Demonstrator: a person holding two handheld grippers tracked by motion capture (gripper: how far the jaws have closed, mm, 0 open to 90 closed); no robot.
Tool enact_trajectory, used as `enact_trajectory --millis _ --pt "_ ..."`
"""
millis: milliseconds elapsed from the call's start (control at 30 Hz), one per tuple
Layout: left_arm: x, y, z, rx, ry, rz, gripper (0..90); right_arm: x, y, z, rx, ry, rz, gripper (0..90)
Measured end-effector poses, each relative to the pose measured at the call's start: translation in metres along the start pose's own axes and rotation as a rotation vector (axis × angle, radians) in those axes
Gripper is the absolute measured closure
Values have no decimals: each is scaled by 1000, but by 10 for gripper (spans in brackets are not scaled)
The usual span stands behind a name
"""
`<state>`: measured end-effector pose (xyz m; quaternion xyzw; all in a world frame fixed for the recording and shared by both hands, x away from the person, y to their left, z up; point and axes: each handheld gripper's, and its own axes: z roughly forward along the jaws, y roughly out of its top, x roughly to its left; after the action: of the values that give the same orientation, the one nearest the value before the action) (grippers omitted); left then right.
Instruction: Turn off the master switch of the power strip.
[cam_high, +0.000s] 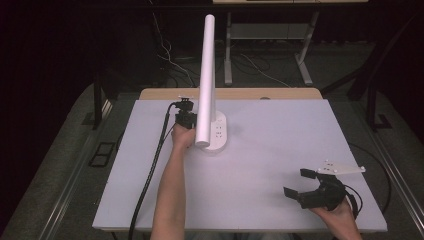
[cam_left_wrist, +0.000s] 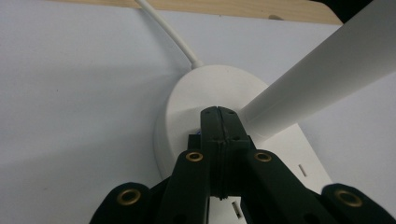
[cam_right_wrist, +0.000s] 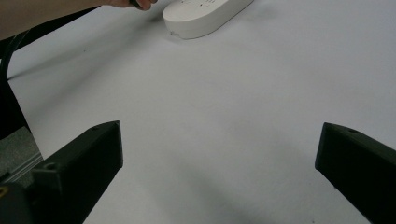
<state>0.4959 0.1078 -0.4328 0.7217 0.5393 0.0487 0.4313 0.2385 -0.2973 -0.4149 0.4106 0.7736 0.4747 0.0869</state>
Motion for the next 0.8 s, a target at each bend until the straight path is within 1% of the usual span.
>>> enact_trajectory --millis 67,100,133,167,200,233,333,400,500,600,633,733,800 --pt "0 0 -1 -4 -6 5 900 0 0 0 0 1 1 1" --pt "0 1 -2 -16 -10 11 900 1 0 -1 3 3 11 1" --pt "-1 0 -2 -18 -2 41 900 1 0 -1 3 3 11 1" --pt "-4 -1 -2 -28 15 60 900 0 -1 0 2 3 11 2" --pt "-3 -2 -2 -32 10 60 900 0 -1 0 1 3 7 1" --pt "-3 -3 -2 -48 4 56 900 0 -1 1 4 3 6 1" --pt "0 -3 -3 -47 -8 49 900 0 0 0 2 3 10 1" --pt "2 -1 -7 -56 -17 43 900 0 -1 -1 2 1 16 1" --pt "3 2 -15 -74 -21 43 900 -1 -1 -1 0 -1 12 1" --pt "4 4 -21 -77 -28 55 900 -1 -1 -1 3 1 19 1" --pt "3 4 -22 -81 -28 47 900 -1 -1 -1 3 1 19 1" --pt "3 6 -28 -94 -34 46 900 -1 -1 -1 0 0 15 1" --pt "3 7 -32 -96 -39 56 900 -1 -1 -1 0 -1 15 1"
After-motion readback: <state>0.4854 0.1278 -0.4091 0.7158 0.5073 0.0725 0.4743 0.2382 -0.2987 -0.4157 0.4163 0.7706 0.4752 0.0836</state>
